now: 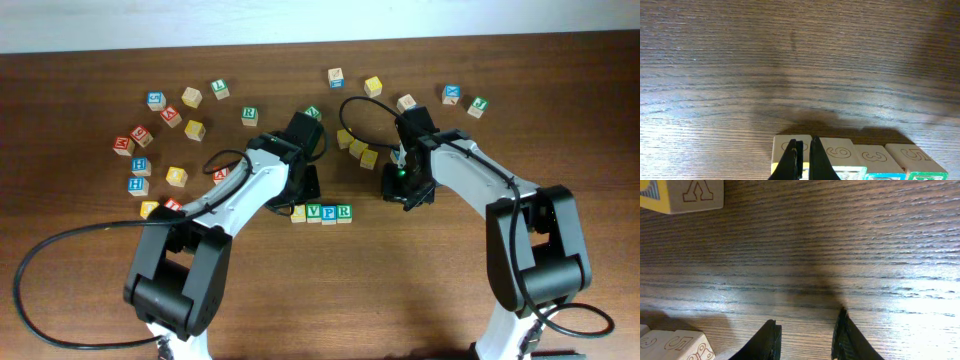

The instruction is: Spell out CVPR

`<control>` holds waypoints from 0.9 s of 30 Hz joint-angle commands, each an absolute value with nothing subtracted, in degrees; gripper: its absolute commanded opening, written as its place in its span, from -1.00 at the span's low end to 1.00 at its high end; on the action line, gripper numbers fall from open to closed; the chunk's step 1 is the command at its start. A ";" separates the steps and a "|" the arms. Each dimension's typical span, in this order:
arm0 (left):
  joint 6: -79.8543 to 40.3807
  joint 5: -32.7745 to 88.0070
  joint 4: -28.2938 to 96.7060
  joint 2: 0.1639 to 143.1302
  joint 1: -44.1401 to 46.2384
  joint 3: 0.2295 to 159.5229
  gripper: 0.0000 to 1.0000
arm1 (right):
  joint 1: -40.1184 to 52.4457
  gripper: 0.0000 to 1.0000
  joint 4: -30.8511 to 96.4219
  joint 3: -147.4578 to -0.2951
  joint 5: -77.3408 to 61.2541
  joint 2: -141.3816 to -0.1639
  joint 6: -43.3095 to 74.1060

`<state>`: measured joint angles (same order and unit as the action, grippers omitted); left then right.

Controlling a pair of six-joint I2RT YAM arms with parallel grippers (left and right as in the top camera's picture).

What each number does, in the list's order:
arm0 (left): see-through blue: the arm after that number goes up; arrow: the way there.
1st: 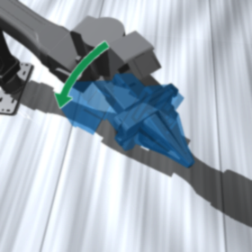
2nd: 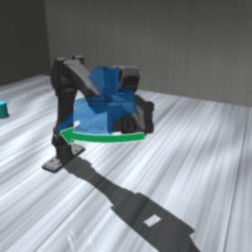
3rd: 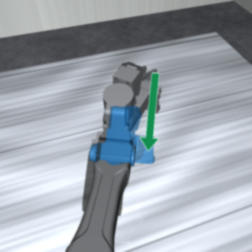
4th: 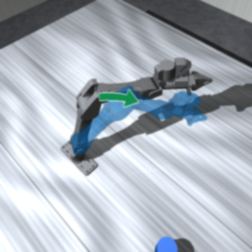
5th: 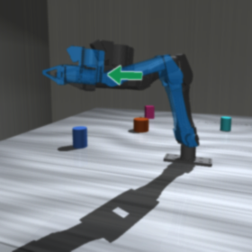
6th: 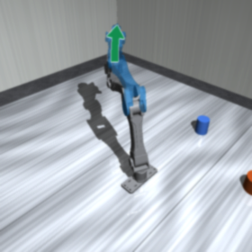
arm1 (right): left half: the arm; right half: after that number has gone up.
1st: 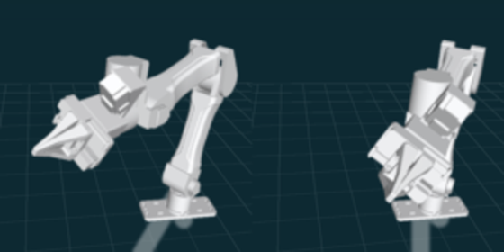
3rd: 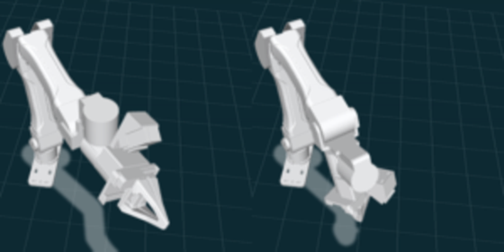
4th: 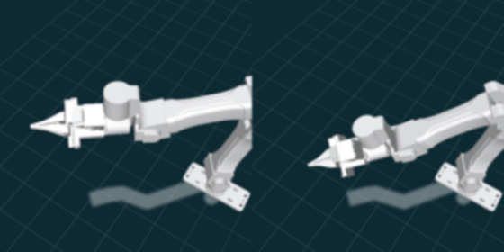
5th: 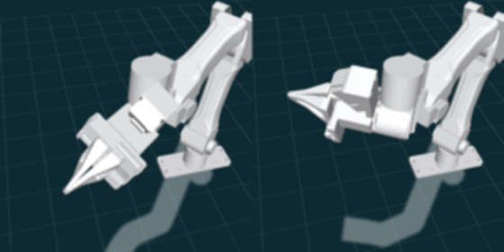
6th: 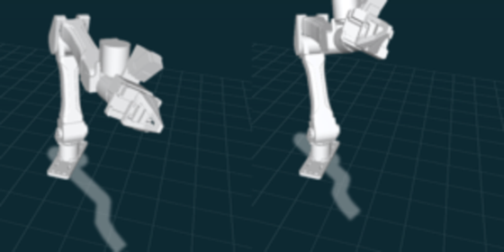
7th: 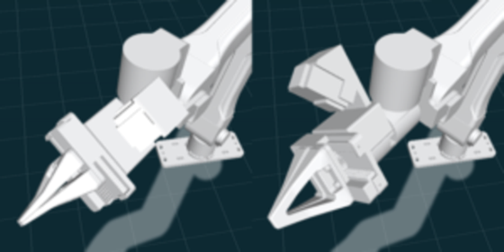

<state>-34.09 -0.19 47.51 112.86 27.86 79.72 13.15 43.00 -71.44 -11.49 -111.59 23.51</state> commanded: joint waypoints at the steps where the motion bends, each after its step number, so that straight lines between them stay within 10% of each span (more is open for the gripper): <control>1: -33.36 0.36 48.47 113.58 27.97 79.66 -1.00 | 12.78 -0.44 42.61 -70.70 -10.31 -113.10 22.74; 27: -30.35 6.52 55.57 113.56 19.75 76.82 -1.00 | 23.14 -0.46 42.96 -70.65 -9.89 -114.30 28.03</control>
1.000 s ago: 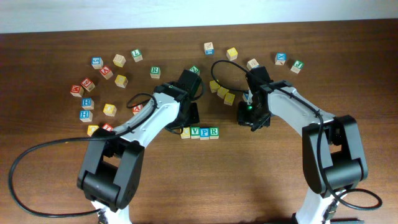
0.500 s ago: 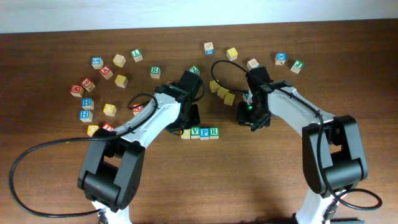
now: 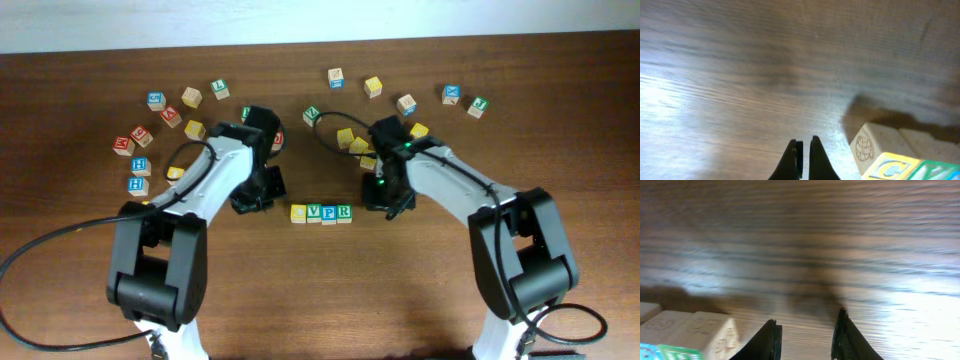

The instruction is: Spell out CVPR

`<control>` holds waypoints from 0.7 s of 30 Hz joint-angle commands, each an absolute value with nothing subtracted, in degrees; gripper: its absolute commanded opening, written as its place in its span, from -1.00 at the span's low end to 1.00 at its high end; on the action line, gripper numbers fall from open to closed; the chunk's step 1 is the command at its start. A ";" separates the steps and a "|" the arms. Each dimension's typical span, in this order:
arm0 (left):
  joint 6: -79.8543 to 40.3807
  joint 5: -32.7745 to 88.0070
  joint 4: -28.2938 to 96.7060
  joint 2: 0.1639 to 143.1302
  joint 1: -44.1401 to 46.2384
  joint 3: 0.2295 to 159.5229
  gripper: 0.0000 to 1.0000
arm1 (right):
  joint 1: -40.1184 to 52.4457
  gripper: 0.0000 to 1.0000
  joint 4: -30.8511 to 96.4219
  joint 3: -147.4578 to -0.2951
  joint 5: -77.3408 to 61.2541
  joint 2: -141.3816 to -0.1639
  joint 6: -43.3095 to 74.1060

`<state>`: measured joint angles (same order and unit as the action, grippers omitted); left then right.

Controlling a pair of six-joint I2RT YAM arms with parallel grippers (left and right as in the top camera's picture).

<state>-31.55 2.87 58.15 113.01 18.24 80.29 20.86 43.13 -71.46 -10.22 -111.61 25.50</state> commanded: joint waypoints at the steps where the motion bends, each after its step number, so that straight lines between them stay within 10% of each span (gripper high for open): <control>1: -30.35 7.88 53.23 113.56 20.43 75.33 -1.00 | 23.86 -0.45 42.83 -70.65 -9.96 -114.69 28.03; 21: -30.30 8.99 48.14 113.58 24.21 74.15 -1.00 | 25.17 -0.53 41.58 -70.67 -14.85 -114.83 31.73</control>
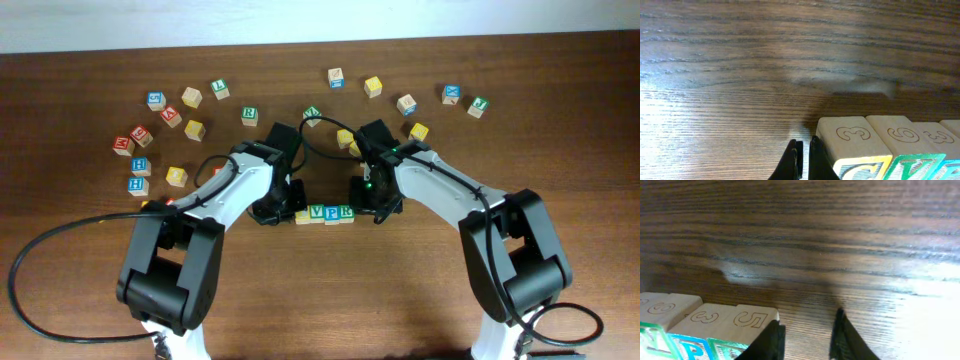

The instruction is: Spell out CVPR

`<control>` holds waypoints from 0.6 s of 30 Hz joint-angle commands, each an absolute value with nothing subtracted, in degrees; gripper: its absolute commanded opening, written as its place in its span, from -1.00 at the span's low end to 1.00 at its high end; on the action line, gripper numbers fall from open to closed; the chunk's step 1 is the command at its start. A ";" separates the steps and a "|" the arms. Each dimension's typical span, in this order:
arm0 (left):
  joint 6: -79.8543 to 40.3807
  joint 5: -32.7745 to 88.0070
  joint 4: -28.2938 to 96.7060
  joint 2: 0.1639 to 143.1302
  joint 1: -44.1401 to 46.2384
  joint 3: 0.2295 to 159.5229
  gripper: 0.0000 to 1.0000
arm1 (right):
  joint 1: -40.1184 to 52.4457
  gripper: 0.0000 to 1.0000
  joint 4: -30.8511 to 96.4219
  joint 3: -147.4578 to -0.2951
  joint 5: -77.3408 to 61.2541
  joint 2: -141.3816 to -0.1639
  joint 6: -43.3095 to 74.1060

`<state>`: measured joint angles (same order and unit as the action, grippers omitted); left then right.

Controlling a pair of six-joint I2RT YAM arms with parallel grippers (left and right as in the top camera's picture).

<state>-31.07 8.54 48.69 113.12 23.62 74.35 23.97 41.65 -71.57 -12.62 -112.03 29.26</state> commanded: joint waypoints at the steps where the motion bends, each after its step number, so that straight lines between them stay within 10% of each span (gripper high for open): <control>1: -30.30 9.04 47.99 113.58 23.94 74.15 -1.00 | 25.17 -0.53 41.69 -70.65 -14.96 -114.83 32.05; 18: -29.89 4.43 52.75 113.54 15.51 74.89 -1.00 | 25.02 -0.39 61.34 -80.95 -5.80 -114.78 29.19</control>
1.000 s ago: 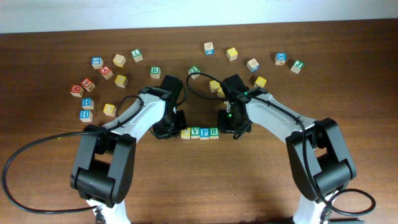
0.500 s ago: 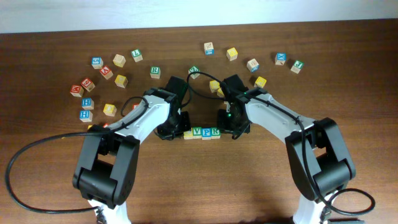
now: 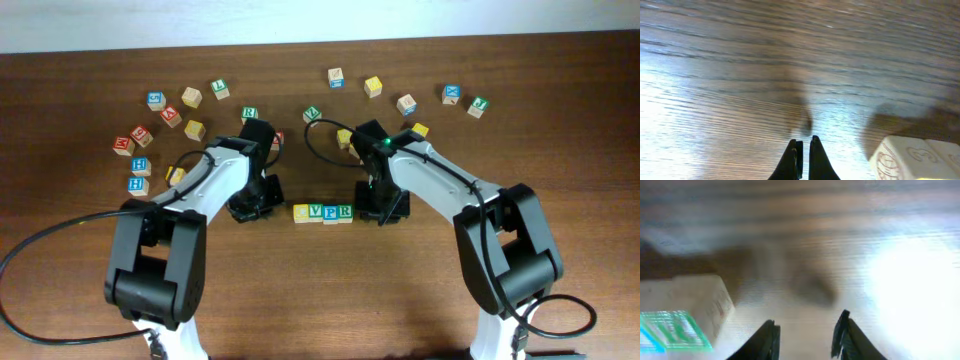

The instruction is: Spell out CVPR

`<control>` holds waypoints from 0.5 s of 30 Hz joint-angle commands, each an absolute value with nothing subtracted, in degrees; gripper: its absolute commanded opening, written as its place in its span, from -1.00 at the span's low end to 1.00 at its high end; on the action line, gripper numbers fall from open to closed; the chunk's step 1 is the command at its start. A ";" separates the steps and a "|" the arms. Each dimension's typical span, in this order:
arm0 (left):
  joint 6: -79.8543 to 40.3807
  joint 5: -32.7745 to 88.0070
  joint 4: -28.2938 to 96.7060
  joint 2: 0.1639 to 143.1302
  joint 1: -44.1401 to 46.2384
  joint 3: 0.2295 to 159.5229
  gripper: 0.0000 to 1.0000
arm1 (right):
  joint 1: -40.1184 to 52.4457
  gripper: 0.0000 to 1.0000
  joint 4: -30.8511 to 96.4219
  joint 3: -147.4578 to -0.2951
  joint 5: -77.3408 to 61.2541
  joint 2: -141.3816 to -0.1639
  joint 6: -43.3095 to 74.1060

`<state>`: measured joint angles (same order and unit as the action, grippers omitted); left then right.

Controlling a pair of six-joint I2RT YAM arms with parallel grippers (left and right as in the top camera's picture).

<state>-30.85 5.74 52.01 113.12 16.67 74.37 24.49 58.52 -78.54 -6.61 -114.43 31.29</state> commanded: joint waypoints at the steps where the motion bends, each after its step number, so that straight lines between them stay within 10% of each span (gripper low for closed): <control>1: -29.89 4.40 52.73 113.54 15.05 74.89 -1.00 | 25.10 -0.40 62.98 -80.90 -9.30 -114.78 27.18; 15: -29.91 4.49 53.47 113.54 -1.15 74.87 -1.00 | 37.98 -0.92 56.23 -80.14 -7.66 -114.80 34.44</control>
<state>-30.85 4.91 53.34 113.12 -0.82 74.37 37.08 57.39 -79.92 -10.90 -114.50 31.51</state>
